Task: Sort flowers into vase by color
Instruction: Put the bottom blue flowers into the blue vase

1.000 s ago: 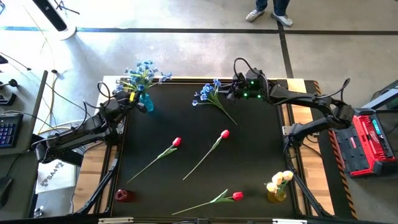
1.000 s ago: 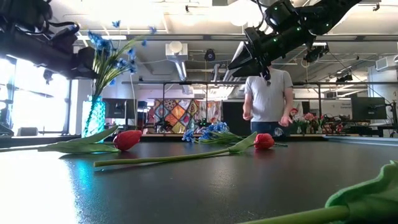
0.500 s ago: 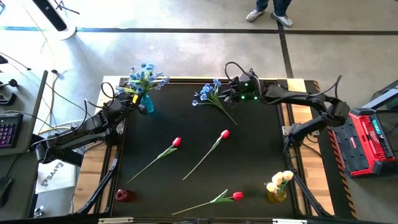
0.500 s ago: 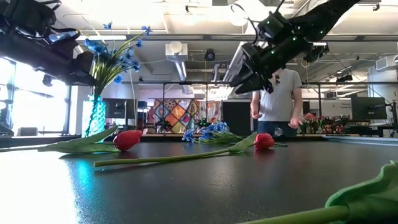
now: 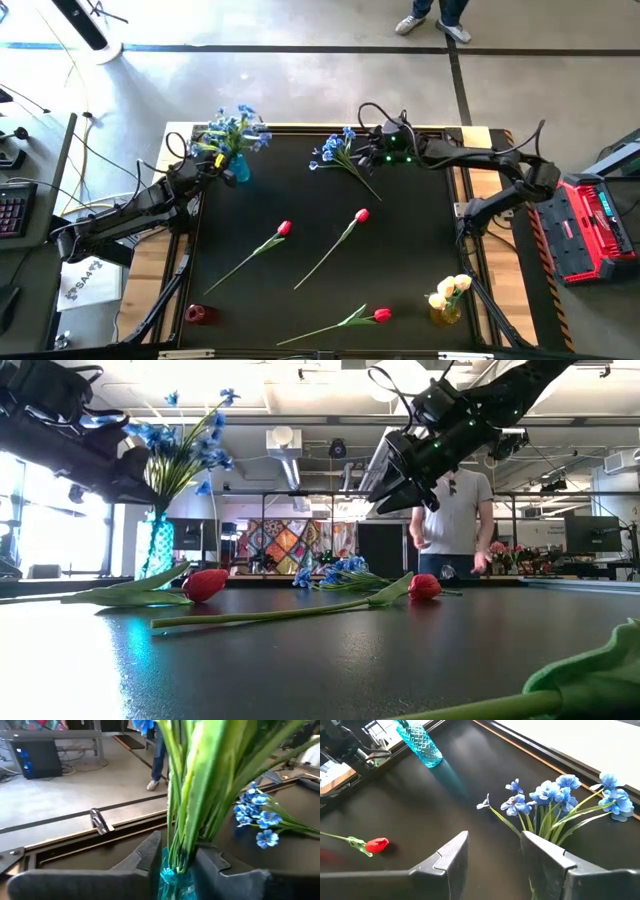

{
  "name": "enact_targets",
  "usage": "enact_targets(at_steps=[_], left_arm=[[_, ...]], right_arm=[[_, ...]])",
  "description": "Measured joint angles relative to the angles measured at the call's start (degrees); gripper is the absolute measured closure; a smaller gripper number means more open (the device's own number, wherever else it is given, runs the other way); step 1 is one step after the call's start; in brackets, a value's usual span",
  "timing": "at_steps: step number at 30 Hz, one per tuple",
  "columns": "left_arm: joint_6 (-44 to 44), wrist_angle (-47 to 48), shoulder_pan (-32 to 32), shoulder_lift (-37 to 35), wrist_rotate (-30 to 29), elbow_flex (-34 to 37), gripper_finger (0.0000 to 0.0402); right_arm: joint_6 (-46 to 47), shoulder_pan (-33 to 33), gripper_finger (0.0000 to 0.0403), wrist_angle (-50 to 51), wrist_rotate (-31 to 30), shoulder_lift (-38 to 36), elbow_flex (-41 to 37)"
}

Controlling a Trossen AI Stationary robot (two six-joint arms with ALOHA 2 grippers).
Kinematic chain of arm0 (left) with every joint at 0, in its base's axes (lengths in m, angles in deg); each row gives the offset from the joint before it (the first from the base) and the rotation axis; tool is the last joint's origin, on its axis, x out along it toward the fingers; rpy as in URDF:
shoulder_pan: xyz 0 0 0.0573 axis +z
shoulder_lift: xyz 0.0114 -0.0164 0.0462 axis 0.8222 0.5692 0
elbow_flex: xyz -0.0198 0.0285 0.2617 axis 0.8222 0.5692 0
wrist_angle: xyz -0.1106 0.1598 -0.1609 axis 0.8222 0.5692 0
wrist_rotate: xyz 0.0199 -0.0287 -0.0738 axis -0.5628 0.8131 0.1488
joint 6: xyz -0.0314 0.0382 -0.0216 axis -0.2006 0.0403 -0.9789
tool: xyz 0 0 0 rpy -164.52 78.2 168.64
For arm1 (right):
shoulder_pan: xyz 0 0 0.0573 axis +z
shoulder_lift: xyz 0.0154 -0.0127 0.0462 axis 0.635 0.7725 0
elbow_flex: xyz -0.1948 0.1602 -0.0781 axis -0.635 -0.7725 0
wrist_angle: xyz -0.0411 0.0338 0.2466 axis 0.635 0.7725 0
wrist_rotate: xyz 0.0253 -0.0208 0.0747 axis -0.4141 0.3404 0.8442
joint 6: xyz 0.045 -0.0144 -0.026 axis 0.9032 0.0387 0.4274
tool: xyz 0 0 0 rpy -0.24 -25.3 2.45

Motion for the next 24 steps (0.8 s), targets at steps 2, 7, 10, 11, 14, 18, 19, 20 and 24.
enact_targets(at_steps=[2,7,10,11,14,18,19,20,24], left_arm=[[0.01,0.14,-0.01,0.02,1.04,-0.19,0.0314],[1.7,1.16,-0.04,0.01,4.42,-2.18,0.0281],[1.57,3.46,-0.04,0.0,4.47,-3.07,0.026],[1.55,3.91,-0.04,0.0,4.47,-3.28,0.0253],[1.49,4.07,-0.02,0.0,4.6,-3.45,0.0236],[1.03,4.0,-0.02,0.0,5.84,-3.45,0.0224],[1.03,3.91,-0.02,0.0,6.24,-3.45,0.0223],[1.03,3.78,0.0,0.0,6.6,-3.45,0.0222],[1.05,3.44,-0.02,0.0,6.65,-3.45,0.0222]], right_arm=[[0.03,0.0,0.0234,0.0,0.02,0.0,0.0],[0.23,0.0,0.0234,-0.01,0.2,0.0,0.0],[0.22,0.0,0.0234,-0.01,0.54,0.0,0.0],[0.21,0.0,0.0234,-0.01,0.58,0.0,0.0],[0.07,0.0,0.0234,-0.01,0.61,0.0,0.0],[0.05,0.0,0.0234,-0.01,1.11,0.0,0.0],[0.05,0.0,0.0234,-0.01,1.15,0.0,0.0],[0.03,0.0,0.0234,-0.01,1.19,0.0,0.0],[0.03,0.0,0.0234,-0.01,1.29,0.02,0.0]])
